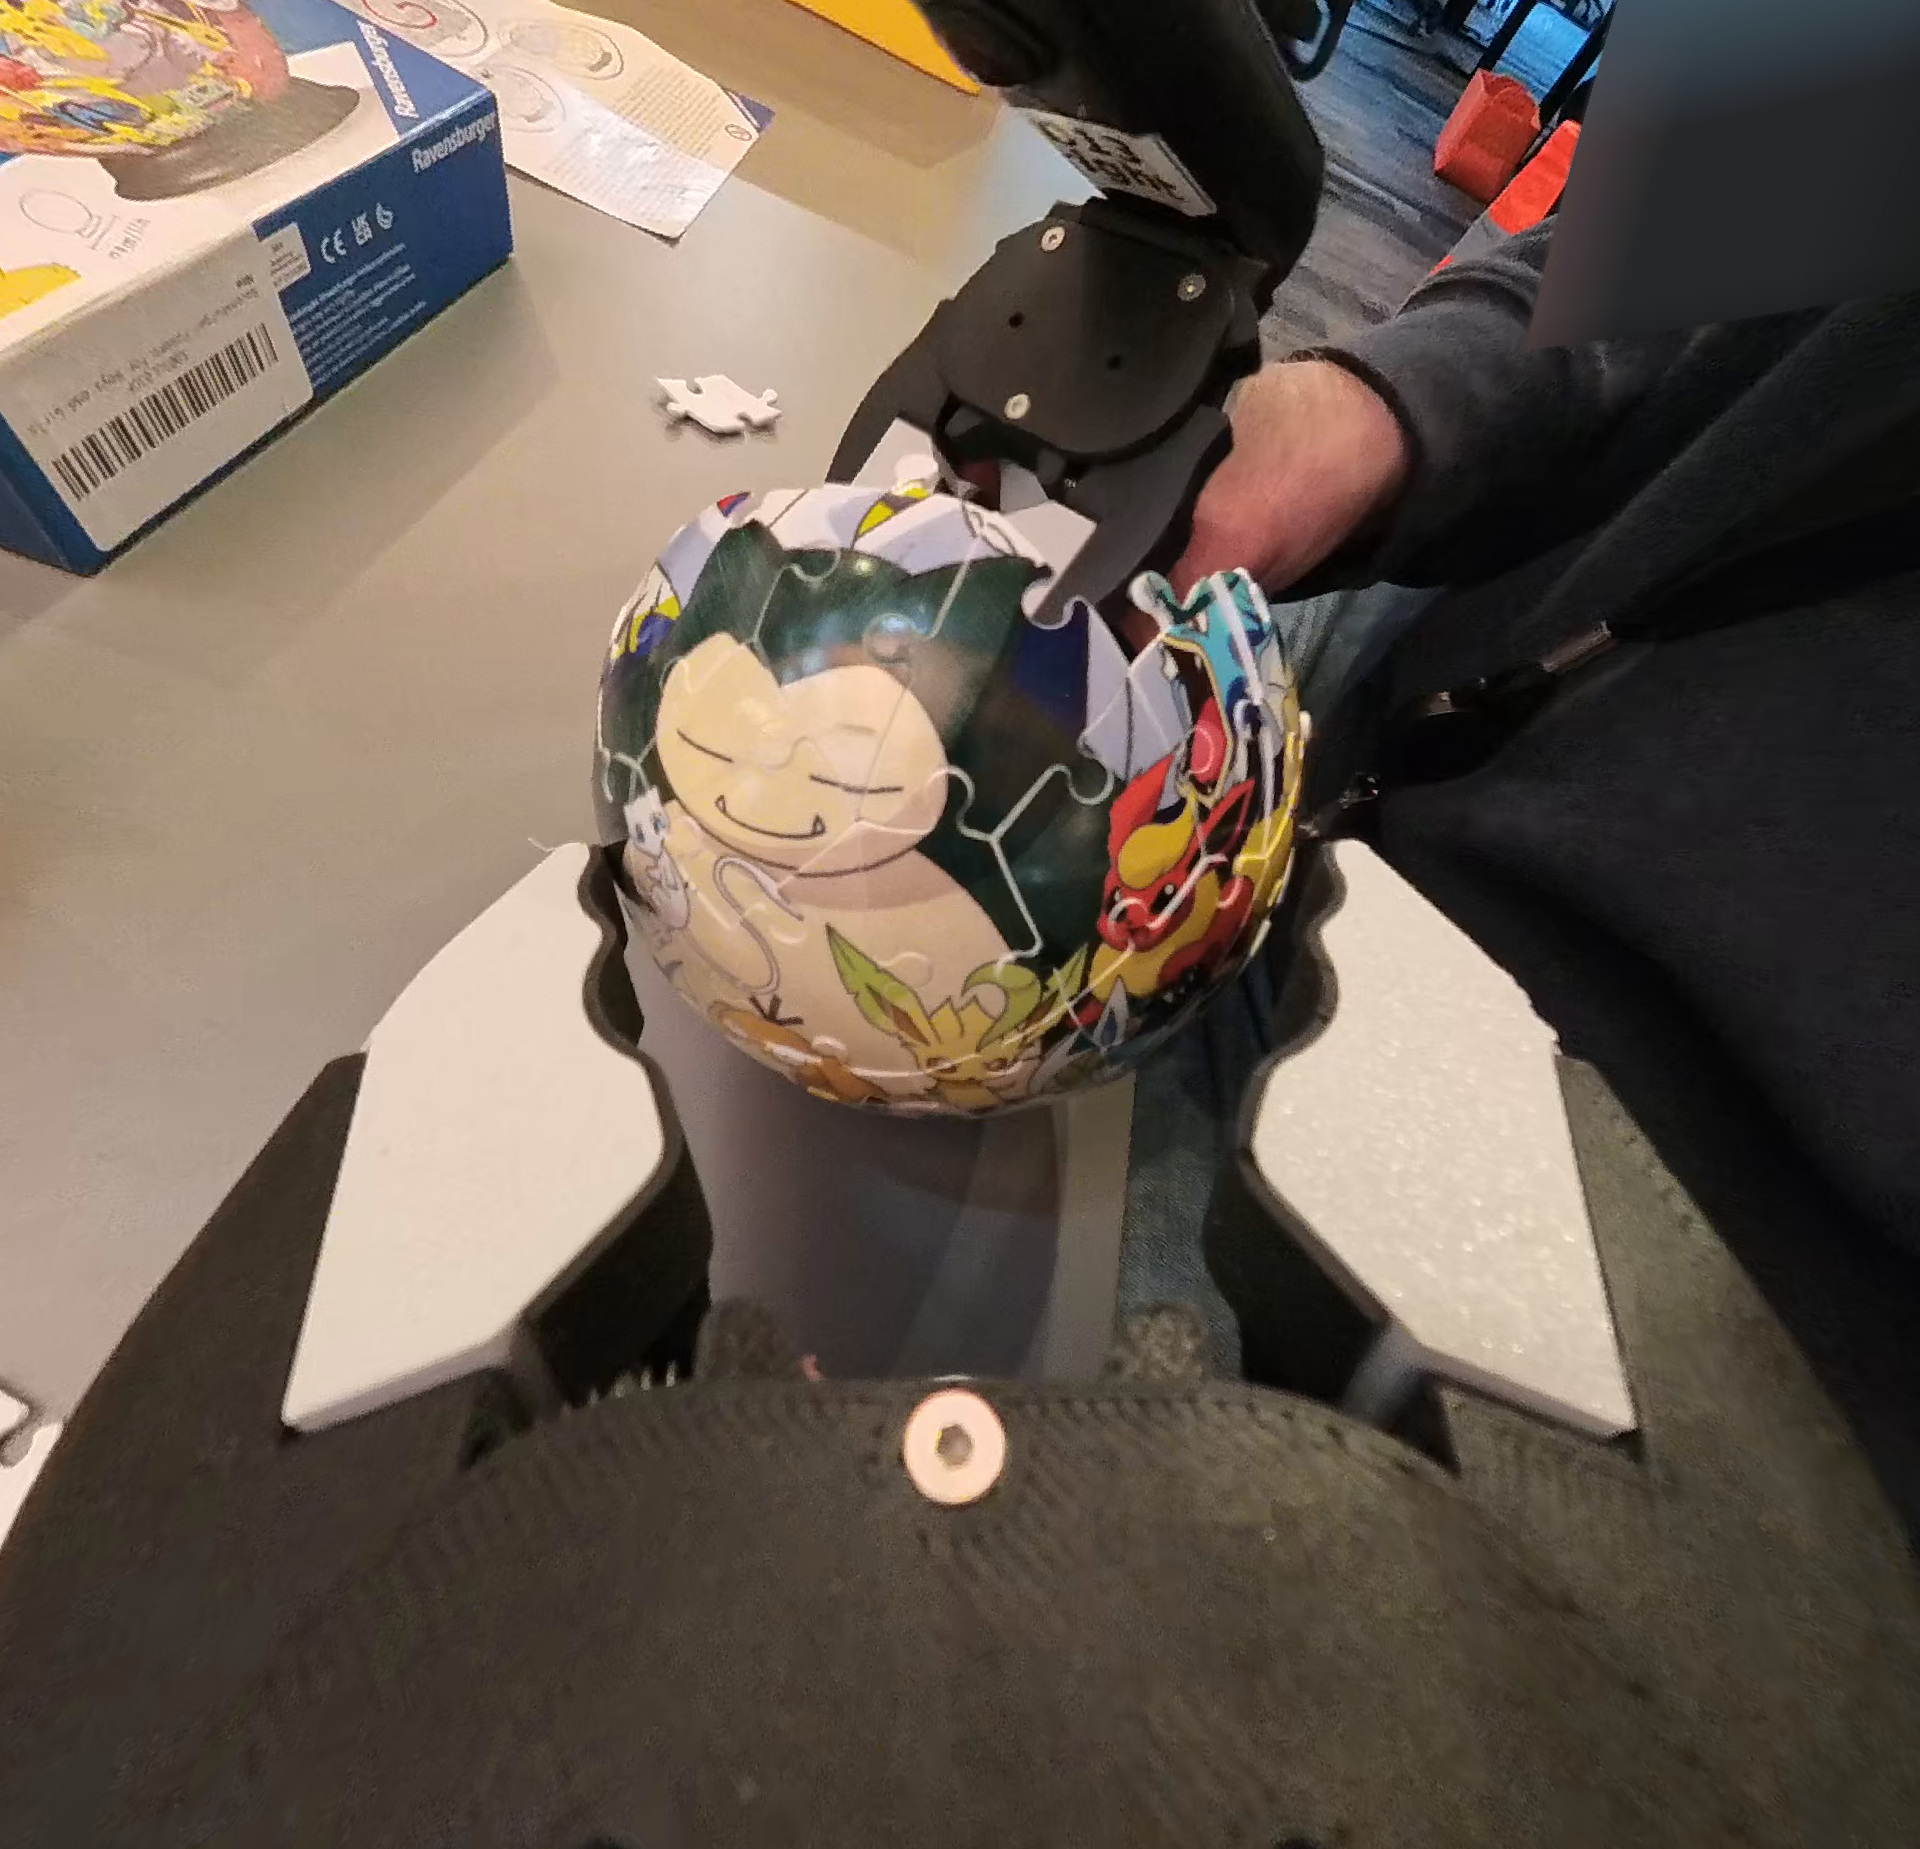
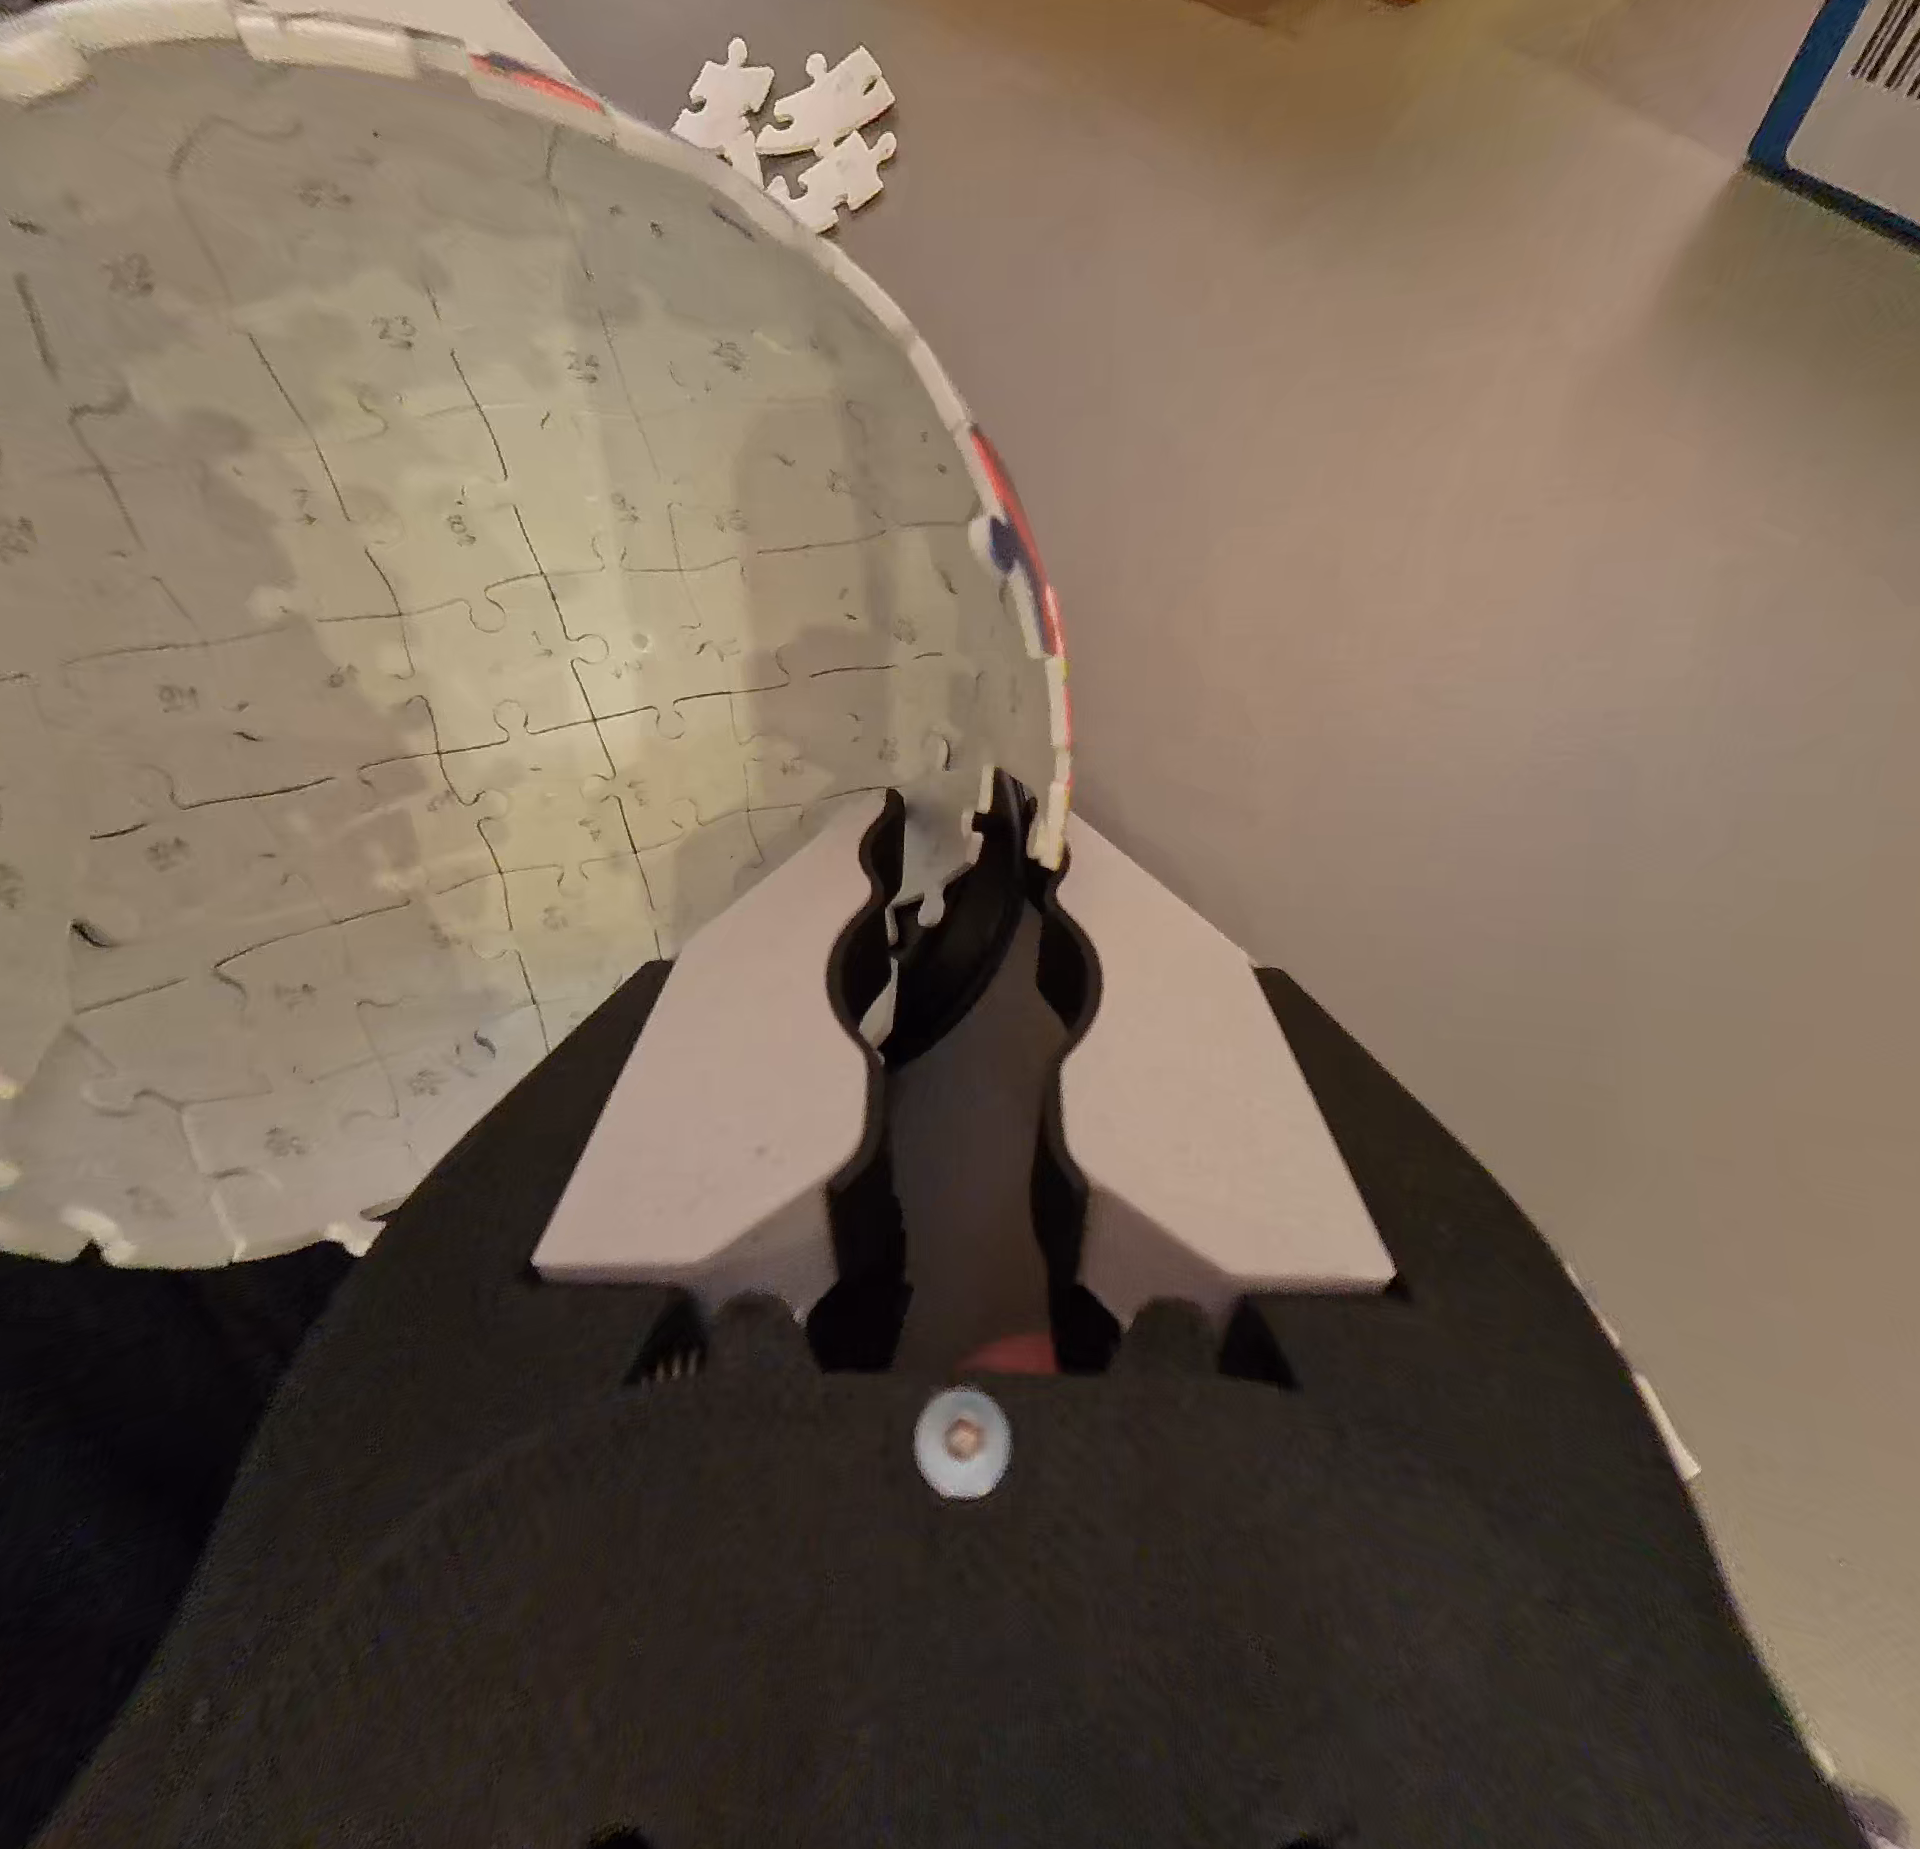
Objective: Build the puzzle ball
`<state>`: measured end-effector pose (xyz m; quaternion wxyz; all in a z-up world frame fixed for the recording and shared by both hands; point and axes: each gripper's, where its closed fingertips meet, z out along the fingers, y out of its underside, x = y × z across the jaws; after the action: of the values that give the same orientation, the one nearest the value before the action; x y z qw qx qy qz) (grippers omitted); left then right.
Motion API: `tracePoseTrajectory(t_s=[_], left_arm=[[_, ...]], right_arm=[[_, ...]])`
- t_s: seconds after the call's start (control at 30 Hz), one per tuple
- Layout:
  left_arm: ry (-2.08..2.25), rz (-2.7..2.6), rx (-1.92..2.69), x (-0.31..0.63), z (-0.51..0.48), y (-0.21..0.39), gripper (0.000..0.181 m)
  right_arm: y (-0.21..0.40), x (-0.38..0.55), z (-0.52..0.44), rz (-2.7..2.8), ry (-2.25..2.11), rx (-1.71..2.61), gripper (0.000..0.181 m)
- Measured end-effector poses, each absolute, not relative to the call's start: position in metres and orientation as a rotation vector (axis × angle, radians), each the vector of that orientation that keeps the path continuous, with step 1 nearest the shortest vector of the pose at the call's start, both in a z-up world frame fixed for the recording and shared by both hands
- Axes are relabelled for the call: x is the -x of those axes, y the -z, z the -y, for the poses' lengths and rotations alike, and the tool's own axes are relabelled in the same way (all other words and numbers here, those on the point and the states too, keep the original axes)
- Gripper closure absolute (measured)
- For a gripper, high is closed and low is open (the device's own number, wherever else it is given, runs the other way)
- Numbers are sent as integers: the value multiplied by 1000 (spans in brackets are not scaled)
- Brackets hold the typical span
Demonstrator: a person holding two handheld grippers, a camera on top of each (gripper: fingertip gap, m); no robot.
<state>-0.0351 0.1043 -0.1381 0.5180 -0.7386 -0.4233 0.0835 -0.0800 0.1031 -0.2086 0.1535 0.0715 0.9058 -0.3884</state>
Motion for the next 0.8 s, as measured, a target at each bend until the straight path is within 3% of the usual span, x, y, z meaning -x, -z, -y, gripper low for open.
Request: tracePoseTrajectory(t_s=[0.47,0.8], left_arm=[[-197,1009,1766,35,-104,140,65],[-199,1008,1756,35,-104,139,65]], right_arm=[[205,85,-104,-2385,1035,-387,165],[200,84,-102,-2253,1006,-430,179]])
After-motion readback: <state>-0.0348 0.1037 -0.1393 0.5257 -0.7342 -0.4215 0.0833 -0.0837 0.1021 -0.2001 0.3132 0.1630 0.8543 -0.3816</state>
